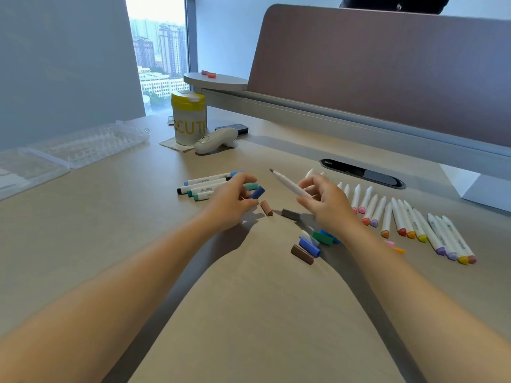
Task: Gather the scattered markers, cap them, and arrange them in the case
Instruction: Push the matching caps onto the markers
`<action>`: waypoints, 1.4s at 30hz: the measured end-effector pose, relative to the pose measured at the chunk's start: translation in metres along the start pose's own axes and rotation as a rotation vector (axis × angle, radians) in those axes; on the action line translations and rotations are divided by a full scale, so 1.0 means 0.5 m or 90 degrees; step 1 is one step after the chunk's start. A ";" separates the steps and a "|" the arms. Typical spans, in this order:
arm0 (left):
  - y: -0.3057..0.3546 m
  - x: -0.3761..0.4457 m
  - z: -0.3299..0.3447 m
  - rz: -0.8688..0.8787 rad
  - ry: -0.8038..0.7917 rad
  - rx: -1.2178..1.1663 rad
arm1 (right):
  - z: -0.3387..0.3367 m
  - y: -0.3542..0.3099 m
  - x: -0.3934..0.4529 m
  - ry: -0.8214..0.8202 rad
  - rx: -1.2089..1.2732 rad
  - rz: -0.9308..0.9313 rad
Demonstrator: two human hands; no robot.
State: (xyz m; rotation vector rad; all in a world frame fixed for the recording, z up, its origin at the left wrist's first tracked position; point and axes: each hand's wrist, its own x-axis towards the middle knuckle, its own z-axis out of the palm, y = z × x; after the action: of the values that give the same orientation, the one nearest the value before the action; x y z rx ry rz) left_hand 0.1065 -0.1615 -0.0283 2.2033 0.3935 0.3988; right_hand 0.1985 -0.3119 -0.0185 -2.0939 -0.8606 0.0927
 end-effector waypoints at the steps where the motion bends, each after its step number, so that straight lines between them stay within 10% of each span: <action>1: 0.001 -0.003 0.000 -0.008 0.008 -0.028 | -0.001 0.000 -0.006 0.000 -0.011 -0.002; 42: 0.023 -0.009 0.012 -0.026 0.043 -0.338 | 0.003 -0.026 -0.034 0.072 -0.091 -0.098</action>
State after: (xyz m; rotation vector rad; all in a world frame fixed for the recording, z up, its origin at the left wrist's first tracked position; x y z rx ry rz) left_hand 0.1063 -0.1742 -0.0235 1.6658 0.3240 0.4927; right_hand 0.1783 -0.3160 -0.0138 -2.1341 -0.9799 -0.1717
